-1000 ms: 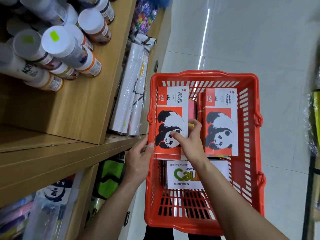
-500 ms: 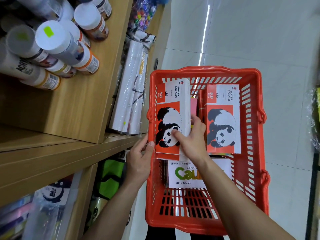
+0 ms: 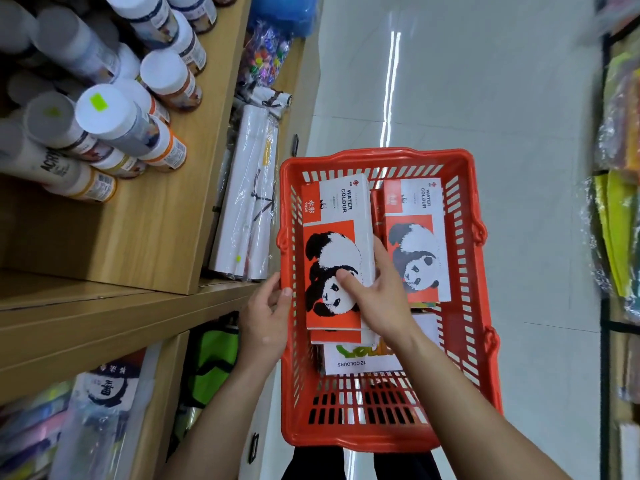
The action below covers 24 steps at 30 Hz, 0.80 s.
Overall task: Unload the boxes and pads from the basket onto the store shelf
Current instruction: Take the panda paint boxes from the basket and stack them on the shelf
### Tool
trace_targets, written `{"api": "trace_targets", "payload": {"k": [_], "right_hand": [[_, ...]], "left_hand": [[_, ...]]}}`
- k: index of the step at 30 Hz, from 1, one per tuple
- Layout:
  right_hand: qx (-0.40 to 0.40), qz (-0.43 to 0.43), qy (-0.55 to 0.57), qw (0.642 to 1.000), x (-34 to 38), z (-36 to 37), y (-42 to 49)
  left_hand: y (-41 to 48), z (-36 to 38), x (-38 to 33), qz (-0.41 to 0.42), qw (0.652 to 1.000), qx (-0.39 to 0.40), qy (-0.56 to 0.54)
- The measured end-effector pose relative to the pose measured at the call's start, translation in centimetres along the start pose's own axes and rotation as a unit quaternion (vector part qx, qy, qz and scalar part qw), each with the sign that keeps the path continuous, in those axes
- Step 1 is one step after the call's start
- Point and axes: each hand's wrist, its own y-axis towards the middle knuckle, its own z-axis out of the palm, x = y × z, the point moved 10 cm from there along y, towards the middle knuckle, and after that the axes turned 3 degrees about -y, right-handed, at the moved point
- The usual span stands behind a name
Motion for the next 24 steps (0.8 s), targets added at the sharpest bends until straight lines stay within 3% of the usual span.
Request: {"api": "trace_targets", "payload": {"k": [4,6,10,13,20,24], "right_hand": [[-0.026,-0.004,0.024,0.999,1.4,-6.9,-5.3],[-0.066,-0.004,0.037,0.997,1.6,-11.1,-7.5],[-0.139,0.009,0.059,0.988,-0.4,-18.3,-10.0],[-0.173,0.02,0.051,0.983,-2.7,-21.7,-11.3],[-0.181,0.035,0.122,0.975,-6.7,-23.4,-12.3],[-0.165,0.041,0.131,0.977,-6.8,-23.4,-12.0]], "left_hand": [[-2.1,-2.0,-5.3,0.107,0.986,-0.102,0.072],[-2.7,0.0,-8.0,0.159,0.982,-0.082,0.068],[0.1,9.5,-7.1,0.057,0.996,0.071,0.001],[2.6,16.2,-4.8,-0.012,0.987,0.157,0.029],[3.9,22.6,-2.4,-0.01,0.973,0.202,0.112],[3.5,22.8,-2.6,-0.008,0.98,0.184,0.076]]}}
